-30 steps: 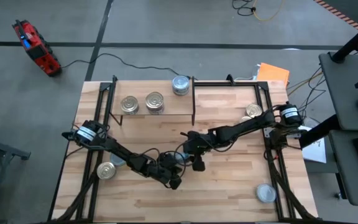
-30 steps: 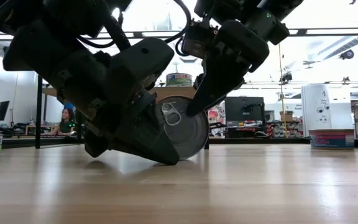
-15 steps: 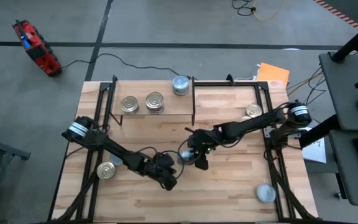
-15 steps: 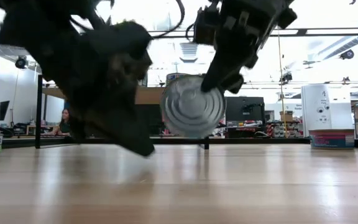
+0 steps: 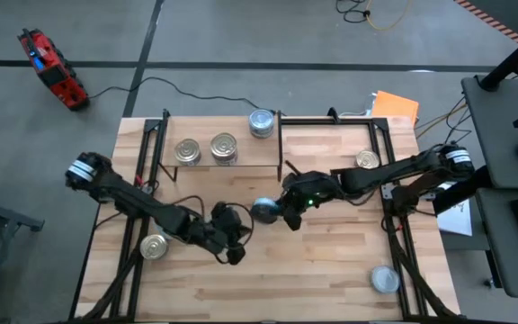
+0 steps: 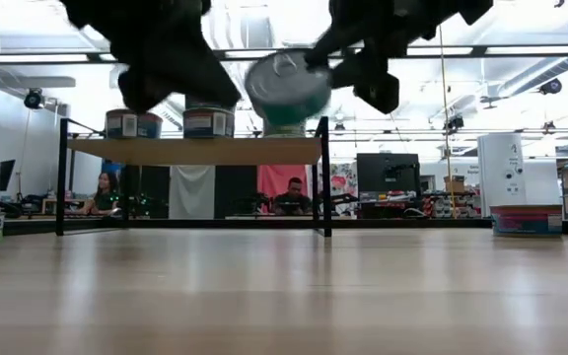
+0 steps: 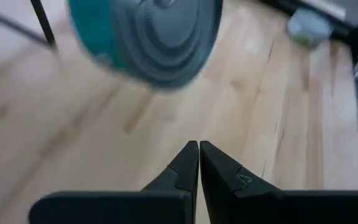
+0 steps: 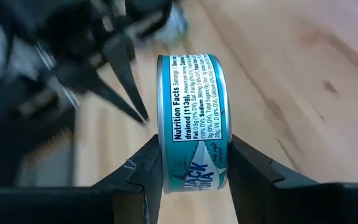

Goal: Stack canned seafood by type on shelf
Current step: Put the blue tuna can on the shelf

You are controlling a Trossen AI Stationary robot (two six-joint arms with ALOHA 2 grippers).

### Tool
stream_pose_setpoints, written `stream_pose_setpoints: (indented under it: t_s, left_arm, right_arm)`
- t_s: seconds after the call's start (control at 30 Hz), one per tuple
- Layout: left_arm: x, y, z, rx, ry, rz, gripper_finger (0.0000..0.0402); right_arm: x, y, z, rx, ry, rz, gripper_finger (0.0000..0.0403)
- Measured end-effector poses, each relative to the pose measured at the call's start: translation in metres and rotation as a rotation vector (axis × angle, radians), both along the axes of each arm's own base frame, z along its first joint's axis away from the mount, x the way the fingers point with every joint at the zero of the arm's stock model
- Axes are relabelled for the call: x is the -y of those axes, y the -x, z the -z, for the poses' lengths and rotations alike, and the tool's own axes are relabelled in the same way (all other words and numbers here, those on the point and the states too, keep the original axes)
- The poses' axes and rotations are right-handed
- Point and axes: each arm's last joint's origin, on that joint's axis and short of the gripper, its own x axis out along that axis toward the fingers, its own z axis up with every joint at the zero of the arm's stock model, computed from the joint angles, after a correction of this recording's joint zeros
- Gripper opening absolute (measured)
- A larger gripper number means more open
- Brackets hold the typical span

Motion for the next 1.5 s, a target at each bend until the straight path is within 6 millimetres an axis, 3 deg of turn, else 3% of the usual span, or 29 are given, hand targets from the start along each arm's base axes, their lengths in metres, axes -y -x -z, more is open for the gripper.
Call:
stream_pose_setpoints:
  t_s: [0.13, 0.27, 0.6, 0.83, 1.07, 1.5]
  left_arm:
    - [-0.006, 0.009, -0.015, 0.010, -0.039, 0.001, 0.0000]
    - [-0.009, 0.015, -0.015, -0.042, -0.078, 0.014, 0.0000]
    - [-0.018, 0.031, -0.016, -0.172, -0.148, 0.021, 0.0000]
    - [-0.021, 0.037, -0.020, -0.192, -0.169, 0.033, 0.0000]
    - [-0.027, 0.048, -0.014, -0.320, -0.210, 0.018, 0.0000]
    - [-0.032, 0.055, -0.012, -0.371, -0.238, -0.042, 0.0000]
  right_arm:
    - [0.002, 0.001, 0.005, 0.129, -0.153, 0.133, 0.0131]
    - [0.008, 0.001, 0.009, 0.206, -0.272, 0.287, 0.0131]
    - [0.047, 0.004, -0.007, 0.254, -0.484, 0.439, 0.0131]
    - [0.083, 0.004, -0.032, 0.144, -0.399, 0.522, 0.0131]
    - [0.114, 0.003, -0.054, 0.028, -0.286, 0.584, 0.0131]
    - [0.127, -0.020, -0.042, -0.030, -0.346, 0.595, 0.0131]
